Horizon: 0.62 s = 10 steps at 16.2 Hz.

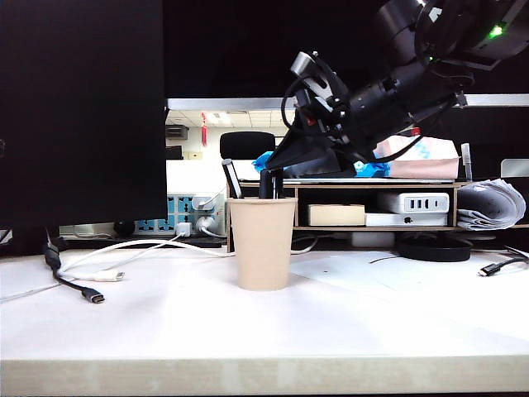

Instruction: Pick up the marker from the paper cup and put it on the table.

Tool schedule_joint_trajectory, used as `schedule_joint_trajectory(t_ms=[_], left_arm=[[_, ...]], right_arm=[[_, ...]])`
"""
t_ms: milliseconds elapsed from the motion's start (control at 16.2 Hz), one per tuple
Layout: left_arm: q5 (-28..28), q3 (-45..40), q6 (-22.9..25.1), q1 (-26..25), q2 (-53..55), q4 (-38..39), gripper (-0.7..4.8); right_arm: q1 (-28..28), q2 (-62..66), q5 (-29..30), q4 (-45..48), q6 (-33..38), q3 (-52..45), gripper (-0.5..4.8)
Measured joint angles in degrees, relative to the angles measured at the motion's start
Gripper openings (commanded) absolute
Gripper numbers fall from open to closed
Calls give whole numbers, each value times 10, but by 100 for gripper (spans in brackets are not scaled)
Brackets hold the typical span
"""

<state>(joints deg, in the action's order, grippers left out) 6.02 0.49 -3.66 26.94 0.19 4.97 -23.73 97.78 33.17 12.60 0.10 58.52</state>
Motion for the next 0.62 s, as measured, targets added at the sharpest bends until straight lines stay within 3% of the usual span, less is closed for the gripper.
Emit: schedule_joint_trajectory(t_ms=[62,370,617], left_arm=[[0,0,0,0,0,0,-5],[0,0,0,0,0,0,-5],[0,0,0,0,0,0,-5]], right_arm=[[-2,0,0,0,1,0,159],[-2,0,0,3,1,0,72],[-2,0,-1,5,1,1,53]])
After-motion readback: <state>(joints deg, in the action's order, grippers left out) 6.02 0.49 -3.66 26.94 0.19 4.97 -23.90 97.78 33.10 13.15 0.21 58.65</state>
